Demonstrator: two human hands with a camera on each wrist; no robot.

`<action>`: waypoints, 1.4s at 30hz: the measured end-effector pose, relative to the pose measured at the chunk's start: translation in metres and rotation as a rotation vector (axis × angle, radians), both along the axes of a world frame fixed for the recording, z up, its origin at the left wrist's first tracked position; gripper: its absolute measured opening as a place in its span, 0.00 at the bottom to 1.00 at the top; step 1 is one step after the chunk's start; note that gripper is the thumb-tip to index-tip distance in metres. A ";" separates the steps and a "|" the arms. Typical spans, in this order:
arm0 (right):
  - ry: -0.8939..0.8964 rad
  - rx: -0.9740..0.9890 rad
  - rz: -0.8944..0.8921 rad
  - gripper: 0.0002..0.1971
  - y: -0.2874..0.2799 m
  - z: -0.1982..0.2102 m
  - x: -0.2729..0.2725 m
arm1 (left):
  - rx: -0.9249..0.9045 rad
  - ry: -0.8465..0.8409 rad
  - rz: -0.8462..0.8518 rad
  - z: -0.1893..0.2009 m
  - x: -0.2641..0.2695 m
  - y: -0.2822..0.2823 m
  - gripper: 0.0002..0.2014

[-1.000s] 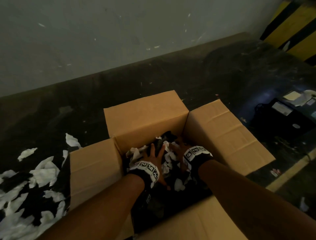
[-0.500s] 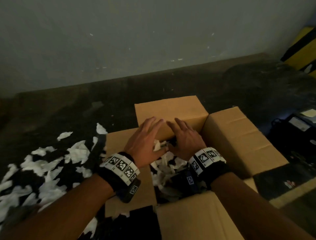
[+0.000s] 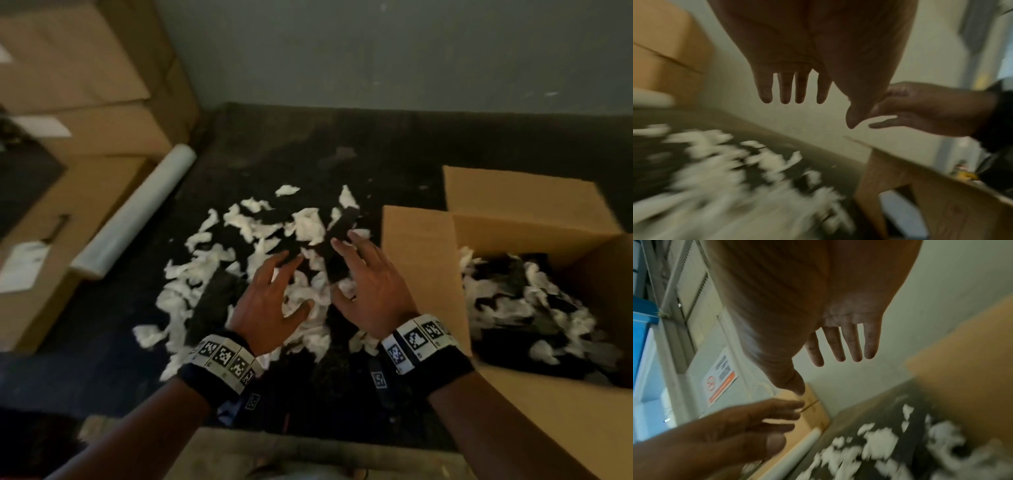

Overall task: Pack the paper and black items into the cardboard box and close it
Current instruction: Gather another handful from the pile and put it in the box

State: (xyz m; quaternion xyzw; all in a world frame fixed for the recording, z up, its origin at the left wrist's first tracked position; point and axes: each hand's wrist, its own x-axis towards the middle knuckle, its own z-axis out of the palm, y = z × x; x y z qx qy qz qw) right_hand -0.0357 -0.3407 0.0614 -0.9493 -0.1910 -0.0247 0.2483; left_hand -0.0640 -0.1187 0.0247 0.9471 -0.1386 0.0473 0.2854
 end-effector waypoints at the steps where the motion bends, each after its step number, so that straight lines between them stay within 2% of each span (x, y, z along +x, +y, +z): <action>1: 0.005 0.004 0.037 0.37 0.022 -0.007 -0.006 | 0.009 0.040 0.036 -0.012 -0.012 0.023 0.38; 5: 0.092 -0.008 0.087 0.39 0.077 -0.048 -0.027 | 0.062 0.143 0.133 -0.057 -0.052 0.085 0.38; 9: 0.218 -0.117 0.039 0.49 0.116 -0.102 -0.051 | 0.214 0.262 0.263 -0.089 -0.083 0.130 0.47; 12: 0.274 -0.173 -0.132 0.58 0.129 -0.132 -0.065 | 0.258 0.380 0.427 -0.107 -0.094 0.156 0.56; 16: 0.396 -0.158 -0.401 0.64 0.138 -0.157 -0.076 | 0.124 0.526 0.587 -0.132 -0.093 0.183 0.62; 18: 0.473 -0.136 -0.429 0.62 0.145 -0.169 -0.076 | 0.104 0.579 0.552 -0.146 -0.087 0.189 0.63; 22: 0.502 -0.115 -0.316 0.58 0.168 -0.184 -0.060 | 0.036 0.561 0.310 -0.144 -0.061 0.175 0.62; 24: 0.499 -0.080 -0.247 0.58 0.179 -0.184 -0.048 | 0.023 0.493 0.178 -0.139 -0.044 0.163 0.58; 26: 0.476 -0.055 -0.204 0.53 0.187 -0.179 -0.037 | 0.011 0.459 0.149 -0.134 -0.027 0.157 0.59; 28: 0.392 -0.051 -0.217 0.47 0.189 -0.168 -0.026 | -0.012 0.412 0.189 -0.130 -0.014 0.157 0.58; 31: 0.144 -0.063 -0.244 0.44 0.181 -0.148 -0.011 | 0.003 0.280 0.210 -0.117 0.002 0.168 0.56; 33: 0.057 -0.077 -0.297 0.44 0.169 -0.139 0.000 | 0.021 0.213 0.236 -0.112 0.015 0.179 0.55; 35: 0.078 -0.086 -0.427 0.45 0.156 -0.135 0.015 | 0.028 0.213 0.282 -0.112 0.031 0.191 0.55; 38: 0.150 -0.114 -0.666 0.46 0.133 -0.144 0.048 | 0.052 0.323 0.379 -0.118 0.063 0.204 0.55; 42: 0.334 -0.099 -0.820 0.49 0.102 -0.164 0.092 | 0.087 0.481 0.368 -0.140 0.095 0.206 0.56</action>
